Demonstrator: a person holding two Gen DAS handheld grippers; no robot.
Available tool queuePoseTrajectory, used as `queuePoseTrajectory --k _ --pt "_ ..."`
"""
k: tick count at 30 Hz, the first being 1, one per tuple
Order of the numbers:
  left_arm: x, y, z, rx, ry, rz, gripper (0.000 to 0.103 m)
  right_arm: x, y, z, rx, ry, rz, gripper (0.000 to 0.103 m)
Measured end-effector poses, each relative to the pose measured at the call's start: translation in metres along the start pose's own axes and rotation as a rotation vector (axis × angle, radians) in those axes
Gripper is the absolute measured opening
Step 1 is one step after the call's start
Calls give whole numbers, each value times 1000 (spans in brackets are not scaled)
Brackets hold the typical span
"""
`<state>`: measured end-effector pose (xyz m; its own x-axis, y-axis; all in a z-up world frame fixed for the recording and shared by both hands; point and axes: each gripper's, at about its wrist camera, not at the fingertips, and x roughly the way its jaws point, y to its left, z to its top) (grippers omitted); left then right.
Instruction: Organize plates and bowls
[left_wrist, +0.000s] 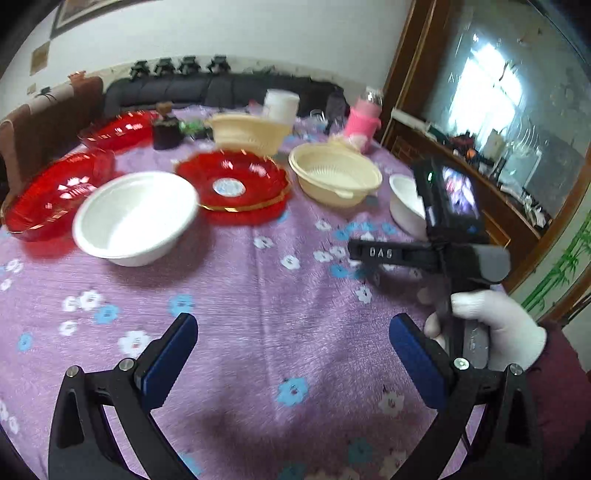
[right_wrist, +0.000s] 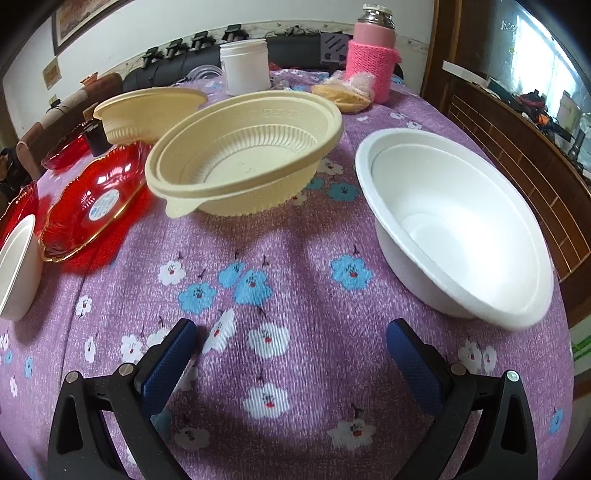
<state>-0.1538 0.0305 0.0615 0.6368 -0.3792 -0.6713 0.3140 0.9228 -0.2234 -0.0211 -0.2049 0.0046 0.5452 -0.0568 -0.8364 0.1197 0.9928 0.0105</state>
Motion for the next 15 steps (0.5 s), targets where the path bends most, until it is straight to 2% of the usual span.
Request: queuePoseTrajectory --k 3,6,9,12,15 --pt "-17 14 1 -31 -15 13 103 -5 1 -7 16 10 -13 102" --pt "-23 22 2 7 21 45 103 -11 3 -14 17 6 -14 102" --pt "-32 39 3 -6 14 84 103 -16 4 -20 6 4 -6 102" --pt "-48 56 6 -44 -24 150 103 -23 6 -28 -8 23 -11 102" --pt "-69 79 10 -77 -86 170 103 -38 10 -39 -14 10 -7 102"
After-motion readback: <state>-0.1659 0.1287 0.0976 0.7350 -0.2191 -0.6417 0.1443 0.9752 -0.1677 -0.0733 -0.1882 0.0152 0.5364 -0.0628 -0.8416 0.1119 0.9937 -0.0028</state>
